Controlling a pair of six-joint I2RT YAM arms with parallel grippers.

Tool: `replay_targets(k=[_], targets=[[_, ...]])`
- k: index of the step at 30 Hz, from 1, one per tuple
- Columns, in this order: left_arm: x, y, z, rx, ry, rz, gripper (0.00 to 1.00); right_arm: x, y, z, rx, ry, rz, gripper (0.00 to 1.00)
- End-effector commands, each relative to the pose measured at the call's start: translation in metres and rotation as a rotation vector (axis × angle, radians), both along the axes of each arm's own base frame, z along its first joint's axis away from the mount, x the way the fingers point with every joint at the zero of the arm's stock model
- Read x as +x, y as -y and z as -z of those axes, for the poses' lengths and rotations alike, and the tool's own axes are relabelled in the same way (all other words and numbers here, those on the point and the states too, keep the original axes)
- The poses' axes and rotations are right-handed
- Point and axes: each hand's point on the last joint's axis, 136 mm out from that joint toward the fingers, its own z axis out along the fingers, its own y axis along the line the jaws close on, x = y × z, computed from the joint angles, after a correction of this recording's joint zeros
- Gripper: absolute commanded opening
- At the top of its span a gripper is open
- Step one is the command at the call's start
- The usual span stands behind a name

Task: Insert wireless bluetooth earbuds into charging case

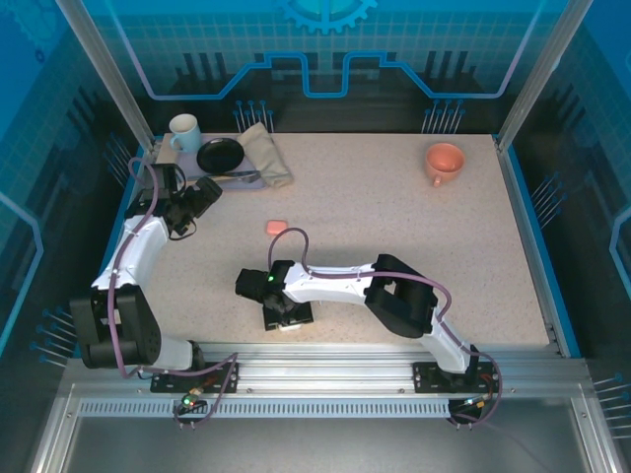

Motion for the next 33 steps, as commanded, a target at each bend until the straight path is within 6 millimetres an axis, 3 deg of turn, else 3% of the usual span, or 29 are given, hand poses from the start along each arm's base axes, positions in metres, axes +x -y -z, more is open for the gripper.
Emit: replay_targets(k=[1, 10, 18, 25, 33], targets=[[-0.002, 0.001, 0.0, -0.04, 0.002, -0.006, 0.99, -0.001, 0.016, 0.0, -0.056, 0.018, 0.019, 0.62], [-0.001, 0.004, -0.002, -0.052, 0.008, 0.003, 0.99, 0.004, 0.011, -0.019, -0.008, 0.058, 0.011, 0.55], [0.002, 0.008, -0.007, -0.073, 0.025, 0.017, 0.99, 0.028, 0.016, -0.063, 0.073, 0.141, 0.054, 0.55], [0.004, 0.029, -0.008, -0.19, 0.051, 0.06, 0.99, 0.093, 0.055, -0.1, 0.144, 0.215, 0.178, 0.56], [-0.005, 0.097, -0.006, -0.344, 0.173, 0.213, 0.99, 0.177, 0.107, -0.116, 0.261, 0.252, 0.38, 0.57]])
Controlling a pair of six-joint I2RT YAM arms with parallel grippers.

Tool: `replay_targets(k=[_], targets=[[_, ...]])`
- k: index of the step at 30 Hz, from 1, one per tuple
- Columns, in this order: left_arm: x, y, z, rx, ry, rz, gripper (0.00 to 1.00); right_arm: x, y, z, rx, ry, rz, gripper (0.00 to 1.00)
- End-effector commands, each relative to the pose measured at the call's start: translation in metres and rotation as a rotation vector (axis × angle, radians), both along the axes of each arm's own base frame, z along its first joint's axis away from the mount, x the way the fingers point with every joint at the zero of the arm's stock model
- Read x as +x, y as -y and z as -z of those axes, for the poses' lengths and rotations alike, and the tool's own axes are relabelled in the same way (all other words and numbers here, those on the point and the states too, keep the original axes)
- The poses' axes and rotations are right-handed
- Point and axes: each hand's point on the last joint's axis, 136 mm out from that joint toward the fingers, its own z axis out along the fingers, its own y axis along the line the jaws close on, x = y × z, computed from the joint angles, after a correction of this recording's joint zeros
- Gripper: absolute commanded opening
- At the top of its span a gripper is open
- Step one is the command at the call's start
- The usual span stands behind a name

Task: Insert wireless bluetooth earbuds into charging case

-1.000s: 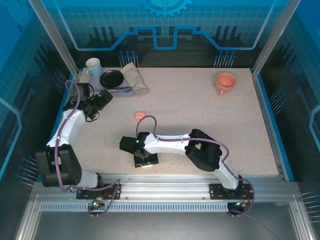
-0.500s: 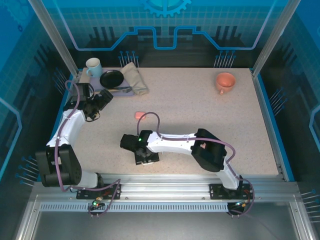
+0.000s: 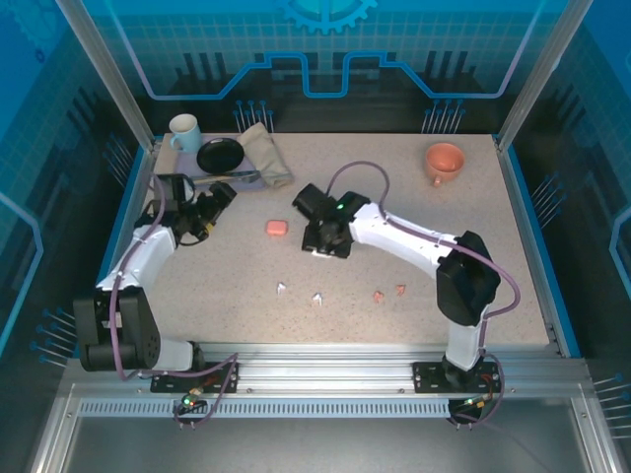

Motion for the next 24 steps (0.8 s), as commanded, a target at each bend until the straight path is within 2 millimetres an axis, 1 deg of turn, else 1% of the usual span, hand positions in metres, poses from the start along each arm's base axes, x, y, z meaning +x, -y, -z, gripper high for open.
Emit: replay_targets(k=[1, 5, 7, 9, 14, 16, 20, 24], targets=[[-0.003, 0.043, -0.017, -0.121, 0.125, 0.089, 0.99, 0.029, 0.012, -0.011, 0.082, 0.03, 0.043, 0.57], [-0.013, 0.08, -0.012, -0.157, 0.227, 0.17, 0.99, 0.055, 0.022, -0.014, 0.159, 0.022, 0.119, 0.57], [-0.017, 0.097, -0.011, -0.16, 0.272, 0.211, 0.99, 0.064, 0.026, -0.013, 0.209, 0.005, 0.16, 0.58], [-0.02, 0.116, -0.009, -0.16, 0.318, 0.264, 0.99, 0.07, 0.027, -0.011, 0.259, -0.012, 0.195, 0.58], [-0.028, 0.163, -0.01, -0.125, 0.42, 0.421, 0.99, 0.079, 0.021, -0.007, 0.361, -0.055, 0.257, 0.58], [-0.031, 0.177, -0.009, -0.099, 0.445, 0.457, 0.99, 0.081, 0.017, -0.005, 0.401, -0.075, 0.28, 0.58], [-0.03, 0.197, -0.008, -0.065, 0.479, 0.495, 0.97, 0.081, 0.007, -0.003, 0.471, -0.113, 0.316, 0.58], [-0.026, 0.21, -0.004, -0.057, 0.49, 0.515, 0.94, 0.08, 0.003, -0.005, 0.503, -0.13, 0.337, 0.58]])
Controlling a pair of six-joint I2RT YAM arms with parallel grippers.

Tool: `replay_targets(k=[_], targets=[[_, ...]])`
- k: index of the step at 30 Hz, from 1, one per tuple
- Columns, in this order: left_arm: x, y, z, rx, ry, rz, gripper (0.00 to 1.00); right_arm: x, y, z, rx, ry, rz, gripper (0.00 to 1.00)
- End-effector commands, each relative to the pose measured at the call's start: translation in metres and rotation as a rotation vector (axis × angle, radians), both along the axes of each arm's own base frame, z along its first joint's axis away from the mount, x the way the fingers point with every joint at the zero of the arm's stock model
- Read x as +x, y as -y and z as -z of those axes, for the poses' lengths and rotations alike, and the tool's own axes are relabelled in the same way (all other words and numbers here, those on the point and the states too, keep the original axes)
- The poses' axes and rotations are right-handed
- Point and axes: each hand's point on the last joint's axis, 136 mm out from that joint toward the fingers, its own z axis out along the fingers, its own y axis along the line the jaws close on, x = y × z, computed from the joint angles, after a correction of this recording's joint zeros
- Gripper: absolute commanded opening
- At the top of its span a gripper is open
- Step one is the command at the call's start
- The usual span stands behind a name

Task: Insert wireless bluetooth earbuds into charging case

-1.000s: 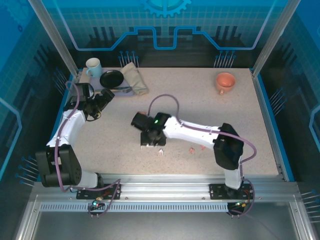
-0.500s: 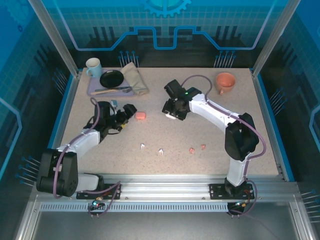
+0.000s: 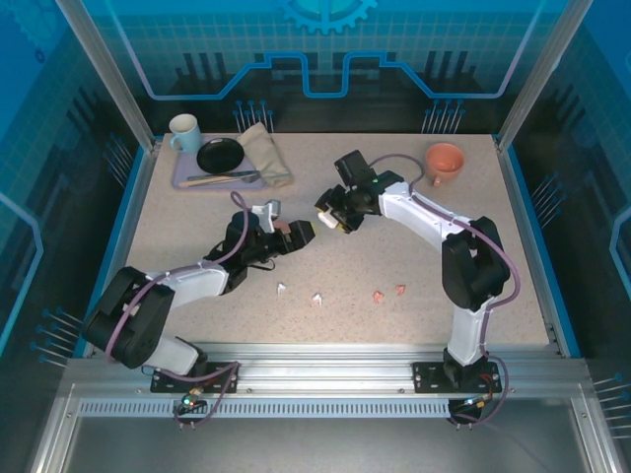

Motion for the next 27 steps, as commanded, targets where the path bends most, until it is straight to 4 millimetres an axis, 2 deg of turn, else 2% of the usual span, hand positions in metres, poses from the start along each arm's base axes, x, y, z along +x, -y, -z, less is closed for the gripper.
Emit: replay_targets(k=[1, 8, 12, 20, 27], targets=[[0.016, 0.012, -0.018, 0.006, 0.116, -0.001, 0.94, 0.003, -0.007, -0.003, 0.079, -0.032, 0.035, 0.58], [0.029, 0.023, -0.02, -0.006, 0.136, -0.003, 0.86, -0.003, -0.012, -0.005, 0.106, -0.047, 0.044, 0.58], [0.034, 0.027, -0.02, -0.013, 0.138, -0.005, 0.79, -0.006, -0.015, -0.004, 0.127, -0.056, 0.051, 0.58], [0.039, 0.036, -0.016, -0.026, 0.134, 0.006, 0.64, -0.008, -0.022, -0.006, 0.148, -0.059, 0.05, 0.58], [0.043, 0.039, -0.015, -0.027, 0.133, 0.008, 0.56, -0.011, -0.025, -0.003, 0.16, -0.069, 0.048, 0.58]])
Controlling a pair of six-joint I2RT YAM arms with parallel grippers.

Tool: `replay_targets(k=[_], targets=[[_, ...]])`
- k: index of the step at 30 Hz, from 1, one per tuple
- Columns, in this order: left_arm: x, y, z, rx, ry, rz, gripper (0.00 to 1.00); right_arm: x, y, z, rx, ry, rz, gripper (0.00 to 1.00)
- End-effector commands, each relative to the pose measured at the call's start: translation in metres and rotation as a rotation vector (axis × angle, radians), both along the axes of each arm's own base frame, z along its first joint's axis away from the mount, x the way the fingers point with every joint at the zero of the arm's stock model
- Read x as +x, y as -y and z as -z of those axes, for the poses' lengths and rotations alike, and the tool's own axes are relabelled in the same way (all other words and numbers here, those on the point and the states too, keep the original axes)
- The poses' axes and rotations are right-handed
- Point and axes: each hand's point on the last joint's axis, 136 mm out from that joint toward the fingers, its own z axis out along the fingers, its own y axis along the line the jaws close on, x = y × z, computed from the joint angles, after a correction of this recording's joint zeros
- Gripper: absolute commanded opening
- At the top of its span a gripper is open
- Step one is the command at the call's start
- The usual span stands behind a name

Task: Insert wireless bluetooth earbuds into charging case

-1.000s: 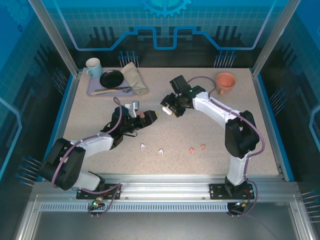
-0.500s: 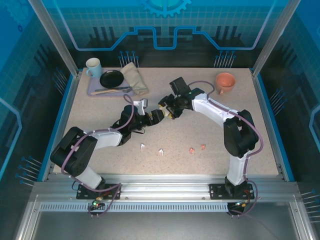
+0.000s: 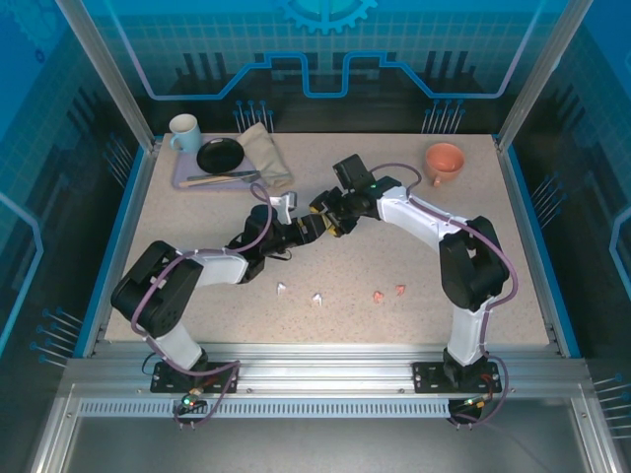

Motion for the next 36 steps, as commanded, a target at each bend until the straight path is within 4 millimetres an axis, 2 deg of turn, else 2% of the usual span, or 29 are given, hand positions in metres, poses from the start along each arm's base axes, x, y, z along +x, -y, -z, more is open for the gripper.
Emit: replay_targets(k=[1, 7, 18, 20, 26, 30, 36], targets=[[0.008, 0.008, -0.016, -0.024, 0.055, 0.003, 0.54, -0.007, -0.005, -0.006, 0.031, -0.004, -0.009, 0.58], [0.01, 0.01, -0.015, -0.024, 0.051, 0.008, 0.36, -0.008, -0.005, -0.005, 0.031, -0.005, -0.01, 0.58], [0.012, 0.011, -0.018, -0.027, 0.054, 0.011, 0.23, -0.01, -0.008, -0.01, 0.049, 0.0, -0.016, 0.58], [0.013, 0.012, -0.019, -0.028, 0.056, 0.012, 0.24, -0.011, -0.008, -0.01, 0.052, 0.001, -0.016, 0.57], [0.018, 0.014, -0.024, -0.03, 0.061, 0.007, 0.38, -0.013, -0.009, -0.011, 0.06, 0.001, -0.015, 0.57], [0.018, 0.016, -0.024, -0.029, 0.059, 0.012, 0.34, -0.013, -0.011, -0.012, 0.061, 0.003, -0.018, 0.57], [0.017, 0.016, -0.021, -0.026, 0.056, 0.014, 0.21, -0.013, -0.011, -0.013, 0.065, 0.005, -0.017, 0.57]])
